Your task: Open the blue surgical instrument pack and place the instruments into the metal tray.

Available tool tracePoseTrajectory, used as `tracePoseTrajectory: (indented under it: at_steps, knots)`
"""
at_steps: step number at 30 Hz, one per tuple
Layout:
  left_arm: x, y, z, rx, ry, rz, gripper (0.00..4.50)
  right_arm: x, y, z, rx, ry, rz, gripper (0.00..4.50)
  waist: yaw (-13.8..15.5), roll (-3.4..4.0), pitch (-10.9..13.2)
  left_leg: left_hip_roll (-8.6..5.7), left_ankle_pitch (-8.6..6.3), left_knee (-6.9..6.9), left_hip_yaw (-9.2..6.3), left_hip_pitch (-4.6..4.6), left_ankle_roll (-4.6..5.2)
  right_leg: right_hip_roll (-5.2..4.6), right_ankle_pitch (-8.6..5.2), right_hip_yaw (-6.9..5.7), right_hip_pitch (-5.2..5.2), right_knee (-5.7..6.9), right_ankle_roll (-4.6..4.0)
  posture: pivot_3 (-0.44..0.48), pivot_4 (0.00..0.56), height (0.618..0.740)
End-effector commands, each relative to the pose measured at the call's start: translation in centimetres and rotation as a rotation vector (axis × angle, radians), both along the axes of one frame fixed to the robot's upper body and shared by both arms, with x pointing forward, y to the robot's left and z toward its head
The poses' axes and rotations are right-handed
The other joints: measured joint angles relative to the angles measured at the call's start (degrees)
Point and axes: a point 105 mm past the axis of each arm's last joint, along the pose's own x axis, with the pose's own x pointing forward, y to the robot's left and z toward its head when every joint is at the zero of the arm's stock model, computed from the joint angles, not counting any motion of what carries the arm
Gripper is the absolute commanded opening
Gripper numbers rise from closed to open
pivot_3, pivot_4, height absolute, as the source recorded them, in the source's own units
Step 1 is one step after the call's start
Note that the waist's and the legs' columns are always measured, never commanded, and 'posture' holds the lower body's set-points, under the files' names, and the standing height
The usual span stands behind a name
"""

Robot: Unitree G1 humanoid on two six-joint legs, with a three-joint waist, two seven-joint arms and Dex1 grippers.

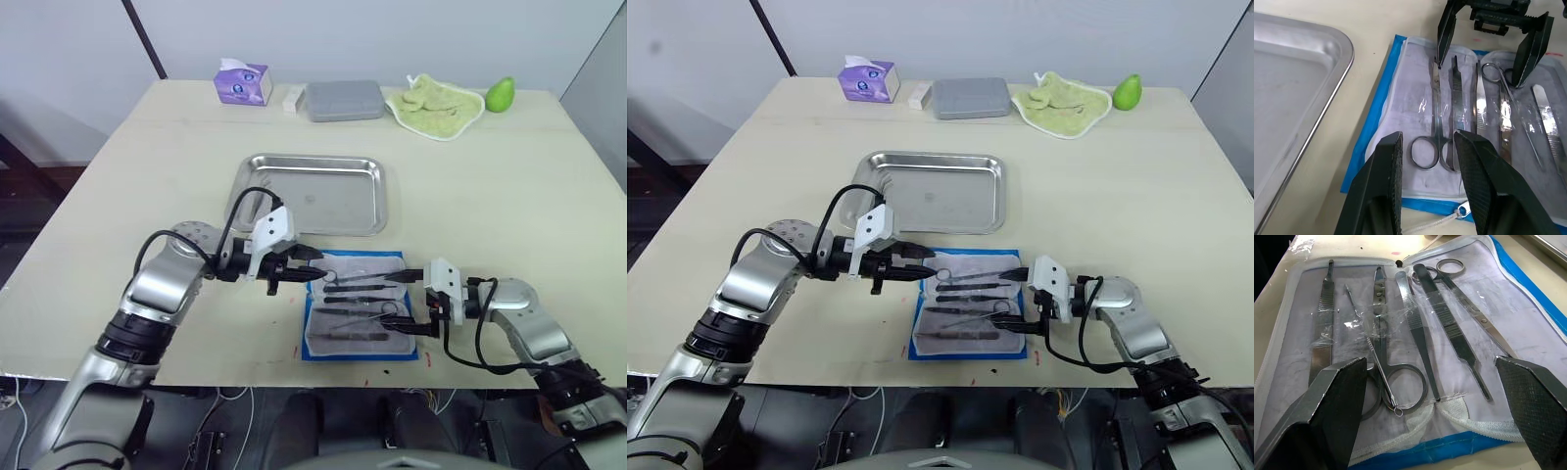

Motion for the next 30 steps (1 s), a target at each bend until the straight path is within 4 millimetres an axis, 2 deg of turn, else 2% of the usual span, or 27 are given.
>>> tracePoseTrajectory:
  at_steps: [1, 14, 26, 30]
  knots:
    - [0.4, -1.2, -0.1, 0.031, -0.026, -0.016, 1.79, -0.6, -0.8, -2.9, -0.078, 0.106, -0.040, 4.50, -0.02, -0.01, -0.01, 0.00, 0.00, 0.01, 0.01, 0.00, 0.00, 0.00, 0.00, 0.01, 0.00, 0.00, 0.00, 0.000, 0.150, 0.740]
    - [1.1, -3.1, -2.1, 0.119, -0.021, -0.061, 1.79, -0.6, -0.9, -3.0, -0.081, 0.105, -0.055, 4.50, -0.10, -0.01, -0.01, 0.02, 0.00, 0.01, 0.01, 0.00, 0.00, 0.06, 0.00, 0.00, 0.01, 0.02, -0.01, 0.000, 0.150, 0.740]
    - [1.4, -2.4, -3.1, 0.225, -0.053, -0.088, 1.79, -0.7, -1.0, -3.1, -0.082, 0.108, -0.064, 4.50, -0.10, 0.01, -0.03, 0.02, 0.00, 0.02, 0.00, 0.02, 0.00, 0.06, 0.00, 0.01, 0.03, 0.03, -0.01, 0.000, 0.150, 0.740]
    - [1.1, -2.8, -3.3, 0.235, -0.044, -0.117, 1.79, -0.7, -0.9, -3.2, -0.083, 0.109, -0.062, 4.50, -0.10, 0.02, -0.03, 0.02, 0.00, 0.02, 0.01, 0.02, 0.00, 0.05, 0.00, 0.01, 0.04, 0.03, -0.01, 0.000, 0.150, 0.740]
